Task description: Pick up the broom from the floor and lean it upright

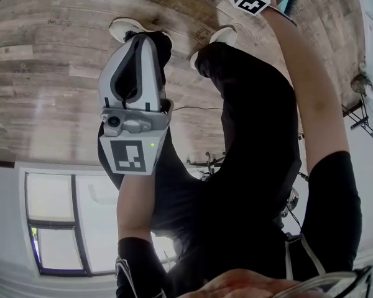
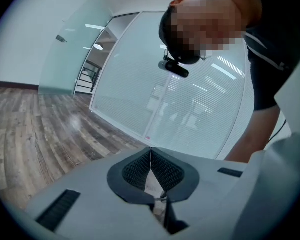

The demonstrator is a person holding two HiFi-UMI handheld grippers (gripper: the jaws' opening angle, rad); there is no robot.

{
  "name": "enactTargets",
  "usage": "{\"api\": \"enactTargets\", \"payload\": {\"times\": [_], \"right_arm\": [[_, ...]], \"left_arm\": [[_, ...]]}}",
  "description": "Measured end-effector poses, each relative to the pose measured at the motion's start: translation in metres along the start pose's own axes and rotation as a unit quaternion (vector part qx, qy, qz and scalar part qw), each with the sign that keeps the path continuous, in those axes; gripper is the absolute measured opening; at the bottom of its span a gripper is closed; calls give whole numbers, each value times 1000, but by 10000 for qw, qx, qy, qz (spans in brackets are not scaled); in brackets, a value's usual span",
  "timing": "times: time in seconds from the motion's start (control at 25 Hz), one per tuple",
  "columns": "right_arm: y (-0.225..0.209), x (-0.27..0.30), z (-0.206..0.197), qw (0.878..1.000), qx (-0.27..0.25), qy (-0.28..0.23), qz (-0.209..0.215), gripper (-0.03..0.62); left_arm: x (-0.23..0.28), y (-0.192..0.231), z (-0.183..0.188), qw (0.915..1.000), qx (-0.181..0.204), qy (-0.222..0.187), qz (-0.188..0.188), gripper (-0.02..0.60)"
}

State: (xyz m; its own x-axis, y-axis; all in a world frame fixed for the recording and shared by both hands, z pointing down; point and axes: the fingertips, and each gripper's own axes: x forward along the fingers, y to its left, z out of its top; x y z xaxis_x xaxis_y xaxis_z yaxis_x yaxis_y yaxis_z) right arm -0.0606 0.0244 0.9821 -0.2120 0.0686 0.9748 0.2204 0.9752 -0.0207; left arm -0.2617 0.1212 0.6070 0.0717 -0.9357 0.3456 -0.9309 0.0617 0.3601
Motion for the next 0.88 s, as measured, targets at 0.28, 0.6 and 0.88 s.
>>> {"api": "enactTargets", "payload": {"times": [0.28, 0.6, 0.88], "right_arm": [[-3, -116, 35, 9970, 610, -470, -94, 81], [-2, -238, 63, 9832, 977, -1484, -423, 81], [-10, -316, 56, 9548, 1792, -2193, -899, 81]], "left_arm": [[-19, -57, -15, 9966, 73, 825, 45, 18], [-20, -153, 53, 9895, 870, 867, -756, 18], [-1, -193, 76, 9865, 1043, 876, -907, 18]]}}
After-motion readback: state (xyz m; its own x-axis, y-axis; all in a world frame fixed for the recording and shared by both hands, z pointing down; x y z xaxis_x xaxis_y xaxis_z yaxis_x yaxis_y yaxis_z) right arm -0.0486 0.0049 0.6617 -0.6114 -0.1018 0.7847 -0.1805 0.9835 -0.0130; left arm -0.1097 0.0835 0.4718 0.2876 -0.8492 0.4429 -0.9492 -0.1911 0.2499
